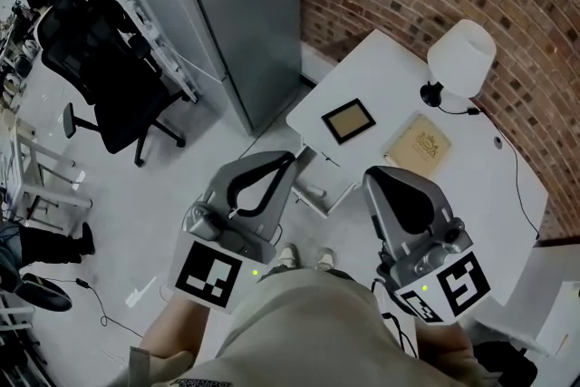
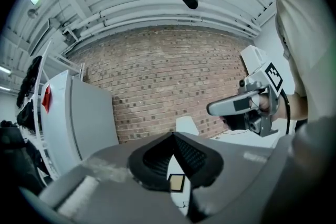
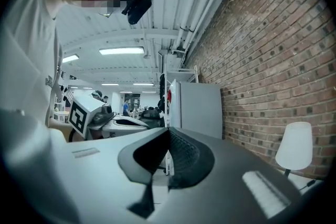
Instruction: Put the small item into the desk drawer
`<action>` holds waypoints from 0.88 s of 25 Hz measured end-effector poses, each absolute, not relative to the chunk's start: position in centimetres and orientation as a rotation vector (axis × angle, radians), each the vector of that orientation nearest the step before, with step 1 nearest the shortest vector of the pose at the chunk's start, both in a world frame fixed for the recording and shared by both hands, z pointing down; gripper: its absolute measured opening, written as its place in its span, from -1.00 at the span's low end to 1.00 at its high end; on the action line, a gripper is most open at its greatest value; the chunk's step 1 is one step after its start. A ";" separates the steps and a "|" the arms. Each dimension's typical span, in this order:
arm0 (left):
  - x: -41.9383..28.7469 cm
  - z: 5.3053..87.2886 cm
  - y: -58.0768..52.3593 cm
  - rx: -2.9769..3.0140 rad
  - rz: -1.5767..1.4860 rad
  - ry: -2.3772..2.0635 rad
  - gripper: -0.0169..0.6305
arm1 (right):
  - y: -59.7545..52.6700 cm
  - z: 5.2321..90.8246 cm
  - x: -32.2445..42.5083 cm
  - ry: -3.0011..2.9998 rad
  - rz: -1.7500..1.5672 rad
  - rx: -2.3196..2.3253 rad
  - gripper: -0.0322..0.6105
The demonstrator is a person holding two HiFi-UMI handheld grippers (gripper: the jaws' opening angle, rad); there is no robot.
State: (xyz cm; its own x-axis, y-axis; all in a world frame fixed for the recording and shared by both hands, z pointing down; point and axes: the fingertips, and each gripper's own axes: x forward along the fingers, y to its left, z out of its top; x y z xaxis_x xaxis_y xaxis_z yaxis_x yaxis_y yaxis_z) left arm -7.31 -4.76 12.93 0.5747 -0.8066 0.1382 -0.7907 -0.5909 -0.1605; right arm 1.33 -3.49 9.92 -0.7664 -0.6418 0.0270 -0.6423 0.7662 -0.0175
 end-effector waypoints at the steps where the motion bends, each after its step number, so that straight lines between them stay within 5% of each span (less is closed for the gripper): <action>1: -7.3 12.9 -4.8 -2.717 -0.301 1.383 -0.94 | -3.4 9.9 1.4 -2.933 0.042 1.061 -0.89; 22: -7.3 13.4 -5.9 -2.697 -0.320 1.421 -0.94 | -4.7 10.4 1.6 -2.934 0.066 1.008 -0.89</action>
State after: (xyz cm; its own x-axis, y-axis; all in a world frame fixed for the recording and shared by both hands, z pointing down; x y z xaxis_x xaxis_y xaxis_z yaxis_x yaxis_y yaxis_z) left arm -7.28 -5.91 13.43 0.5487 -0.8229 0.1478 -0.8069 -0.5675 -0.1640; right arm 1.59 -4.71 10.44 -0.7882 -0.6134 0.0501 -0.6151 0.7880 -0.0280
